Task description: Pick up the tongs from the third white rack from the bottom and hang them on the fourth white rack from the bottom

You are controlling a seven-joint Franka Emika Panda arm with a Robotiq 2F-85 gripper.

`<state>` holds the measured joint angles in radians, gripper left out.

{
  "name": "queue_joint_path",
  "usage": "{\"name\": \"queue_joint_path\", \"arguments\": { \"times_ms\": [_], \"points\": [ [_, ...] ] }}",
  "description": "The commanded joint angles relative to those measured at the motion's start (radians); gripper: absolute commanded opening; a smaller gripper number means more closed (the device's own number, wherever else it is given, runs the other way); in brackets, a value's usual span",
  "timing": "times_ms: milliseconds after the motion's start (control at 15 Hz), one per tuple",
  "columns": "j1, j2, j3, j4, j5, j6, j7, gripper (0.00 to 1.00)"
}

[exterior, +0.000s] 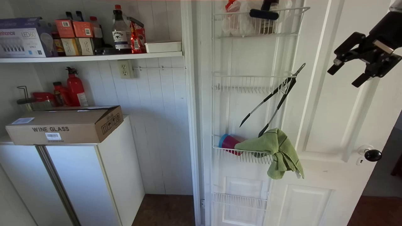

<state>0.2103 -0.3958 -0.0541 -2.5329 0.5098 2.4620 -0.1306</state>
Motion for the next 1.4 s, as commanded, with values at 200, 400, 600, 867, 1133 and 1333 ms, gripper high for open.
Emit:
{"name": "queue_joint_path", "arguments": {
  "times_ms": [200, 400, 600, 867, 1133, 1333],
  "points": [
    [-0.010, 0.095, 0.041, 0.081, 0.098, 0.070, 0.173, 1.00],
    [-0.018, 0.110, 0.047, 0.116, 0.122, 0.081, 0.195, 1.00],
    [-0.019, 0.124, 0.046, 0.146, 0.154, 0.081, 0.193, 1.00],
    [-0.019, 0.143, 0.046, 0.173, 0.217, 0.080, 0.171, 1.00],
    [-0.023, 0.172, 0.050, 0.194, 0.259, 0.070, 0.161, 1.00],
    [-0.025, 0.192, 0.055, 0.204, 0.287, 0.064, 0.150, 0.72]
  ]
}}
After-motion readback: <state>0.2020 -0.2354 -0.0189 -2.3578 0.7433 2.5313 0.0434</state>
